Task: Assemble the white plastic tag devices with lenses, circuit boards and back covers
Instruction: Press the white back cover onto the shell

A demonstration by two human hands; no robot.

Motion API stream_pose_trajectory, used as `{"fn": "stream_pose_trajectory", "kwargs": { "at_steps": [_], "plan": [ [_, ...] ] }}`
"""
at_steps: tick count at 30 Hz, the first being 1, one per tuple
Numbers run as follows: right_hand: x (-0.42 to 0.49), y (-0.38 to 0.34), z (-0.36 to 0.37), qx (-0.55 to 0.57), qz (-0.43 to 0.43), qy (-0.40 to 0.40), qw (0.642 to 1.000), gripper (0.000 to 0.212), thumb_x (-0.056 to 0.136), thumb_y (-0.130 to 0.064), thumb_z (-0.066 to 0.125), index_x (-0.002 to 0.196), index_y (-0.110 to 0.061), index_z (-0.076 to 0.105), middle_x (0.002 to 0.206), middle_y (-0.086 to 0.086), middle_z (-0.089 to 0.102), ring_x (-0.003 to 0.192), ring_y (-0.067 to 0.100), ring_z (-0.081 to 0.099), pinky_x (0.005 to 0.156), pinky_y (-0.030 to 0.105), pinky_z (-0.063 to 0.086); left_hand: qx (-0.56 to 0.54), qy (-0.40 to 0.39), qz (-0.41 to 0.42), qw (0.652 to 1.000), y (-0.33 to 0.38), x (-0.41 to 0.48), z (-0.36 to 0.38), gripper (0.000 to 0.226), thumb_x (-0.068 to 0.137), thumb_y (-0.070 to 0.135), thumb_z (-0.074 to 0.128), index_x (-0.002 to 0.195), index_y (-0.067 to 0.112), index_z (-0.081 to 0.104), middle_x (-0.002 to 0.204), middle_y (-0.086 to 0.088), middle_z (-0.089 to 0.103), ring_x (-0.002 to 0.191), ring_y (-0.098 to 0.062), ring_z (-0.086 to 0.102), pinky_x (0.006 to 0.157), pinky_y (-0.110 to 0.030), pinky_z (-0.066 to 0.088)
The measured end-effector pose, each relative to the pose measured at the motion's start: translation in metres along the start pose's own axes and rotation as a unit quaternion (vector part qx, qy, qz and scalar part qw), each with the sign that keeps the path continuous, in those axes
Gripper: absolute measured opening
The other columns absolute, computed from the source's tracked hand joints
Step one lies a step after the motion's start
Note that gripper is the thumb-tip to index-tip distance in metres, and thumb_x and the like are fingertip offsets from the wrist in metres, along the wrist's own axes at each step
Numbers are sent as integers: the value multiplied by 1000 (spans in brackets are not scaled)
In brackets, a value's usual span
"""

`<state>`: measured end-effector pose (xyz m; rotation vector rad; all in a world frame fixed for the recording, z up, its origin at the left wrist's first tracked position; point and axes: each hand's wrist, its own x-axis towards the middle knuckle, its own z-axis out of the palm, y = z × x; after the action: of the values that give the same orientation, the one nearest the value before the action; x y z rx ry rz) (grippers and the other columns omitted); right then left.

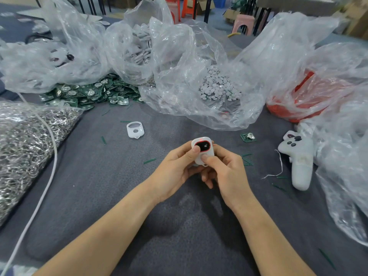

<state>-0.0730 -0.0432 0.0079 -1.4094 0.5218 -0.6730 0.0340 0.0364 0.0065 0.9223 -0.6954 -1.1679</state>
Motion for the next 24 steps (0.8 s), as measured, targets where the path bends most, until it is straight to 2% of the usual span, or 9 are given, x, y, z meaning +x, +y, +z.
{"fn": "stream_pose_trajectory", "kwargs": {
  "at_steps": [5,9,12,15,18,24],
  "plan": [
    [-1,-1,2,-6,6,15,1000,13,79,-16,57,80,-15,69,62,9,58,40,14,48,33,20,32,28,1,22,999,-3,0,-1,43,96,21,43,125,-10,46,97,-19,56,67,-28,55,65,-37,52],
    [-3,0,3,-48,-12,16,999,17,91,-3,57,84,-14,67,60,6,59,43,15,51,35,23,37,34,34,45,998,-6,1,1,28,94,21,47,110,-2,53,88,-20,56,59,-29,52,54,-35,50],
    [-4,1,8,-112,-37,19,993,15,93,-3,56,88,-14,65,56,5,59,45,17,55,40,27,44,52,86,63,993,-9,3,1,21,88,23,48,99,6,55,77,-15,57,51,-26,48,45,-31,46],
    [-5,-1,8,-93,-33,12,995,15,93,-4,57,88,-14,66,59,11,61,49,20,57,43,29,48,60,94,69,991,-9,3,-1,17,87,22,50,93,6,55,70,-8,59,48,-23,47,43,-31,45],
    [-6,-3,7,-82,-23,7,996,11,93,-3,57,89,-7,67,65,21,63,50,23,58,42,29,48,66,94,77,990,-10,3,-2,16,87,20,51,88,4,53,70,-11,59,46,-25,48,43,-31,45],
    [-6,-4,7,-83,-24,6,996,11,92,-1,56,87,-3,66,66,20,62,49,23,57,40,29,46,71,91,91,989,-9,2,0,14,87,18,52,87,5,54,74,-17,57,47,-25,51,43,-32,46]
  ]
}}
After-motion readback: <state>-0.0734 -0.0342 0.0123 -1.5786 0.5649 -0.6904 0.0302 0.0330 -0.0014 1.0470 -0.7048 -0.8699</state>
